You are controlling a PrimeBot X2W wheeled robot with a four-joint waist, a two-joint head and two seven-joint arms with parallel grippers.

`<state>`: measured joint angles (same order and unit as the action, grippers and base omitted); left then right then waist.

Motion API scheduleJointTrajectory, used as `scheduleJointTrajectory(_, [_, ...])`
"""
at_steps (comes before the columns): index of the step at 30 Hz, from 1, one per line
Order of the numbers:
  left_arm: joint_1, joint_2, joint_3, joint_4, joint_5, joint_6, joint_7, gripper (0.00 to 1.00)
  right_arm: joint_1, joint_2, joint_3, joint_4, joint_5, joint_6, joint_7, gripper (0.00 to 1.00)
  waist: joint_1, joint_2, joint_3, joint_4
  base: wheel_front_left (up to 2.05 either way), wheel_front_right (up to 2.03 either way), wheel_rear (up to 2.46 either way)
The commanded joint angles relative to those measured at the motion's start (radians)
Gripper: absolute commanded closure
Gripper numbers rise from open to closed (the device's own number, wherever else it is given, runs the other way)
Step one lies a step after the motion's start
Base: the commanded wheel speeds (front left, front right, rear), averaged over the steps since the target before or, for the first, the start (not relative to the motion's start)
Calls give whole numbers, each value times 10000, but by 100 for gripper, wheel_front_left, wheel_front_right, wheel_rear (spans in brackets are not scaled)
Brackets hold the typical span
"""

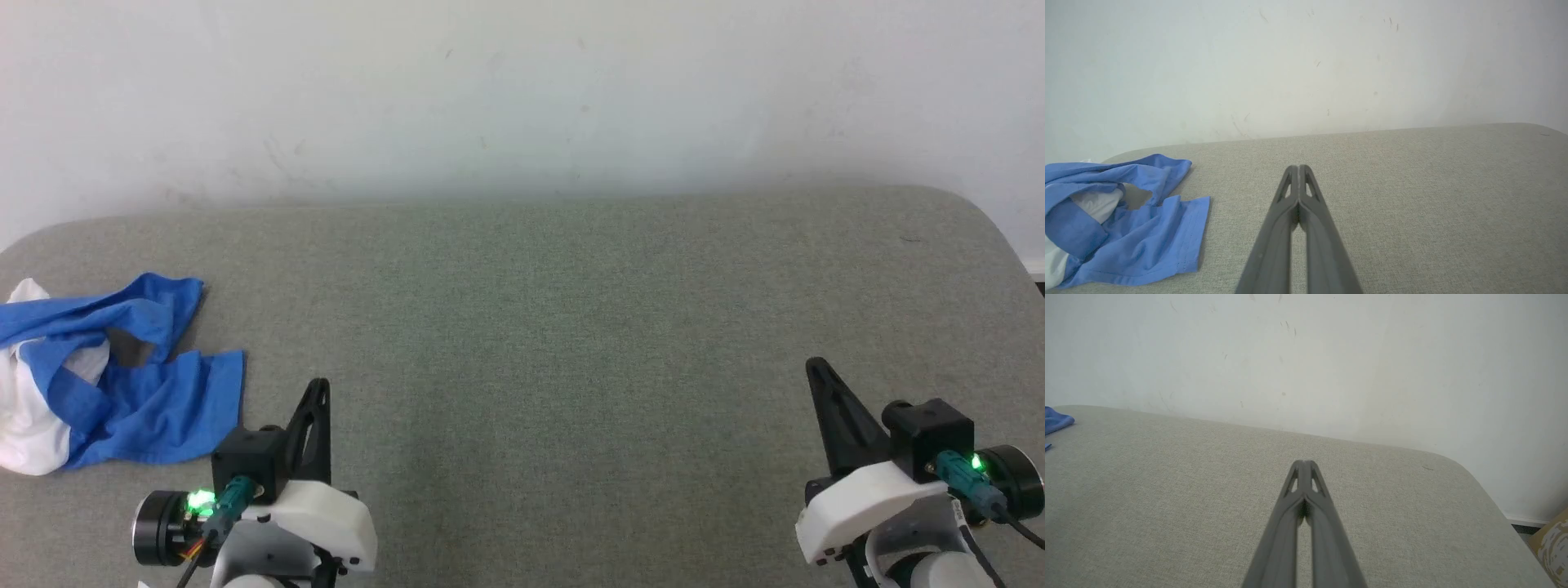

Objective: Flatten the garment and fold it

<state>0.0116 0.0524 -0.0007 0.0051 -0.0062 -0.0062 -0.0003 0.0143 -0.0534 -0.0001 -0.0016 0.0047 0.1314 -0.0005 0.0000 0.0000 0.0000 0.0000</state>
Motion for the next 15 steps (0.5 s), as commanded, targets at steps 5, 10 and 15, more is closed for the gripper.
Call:
scheduleJointTrajectory(5, [-116, -22, 7, -51, 62, 62, 3, 100, -143, 32, 1, 16, -47, -7, 5, 100, 0, 0, 0, 0, 0, 0, 0])
scheduleJointTrajectory(10, [-116, -22, 7, -51, 62, 62, 3, 100, -143, 32, 1, 16, -47, -7, 5, 100, 0, 0, 0, 0, 0, 0, 0])
scheduleJointTrajectory(15, [3, 2, -13, 23, -11, -7, -16, 0, 13, -6, -1, 4, 15, 0, -12, 0, 0, 0, 1, -1, 0, 0, 0])
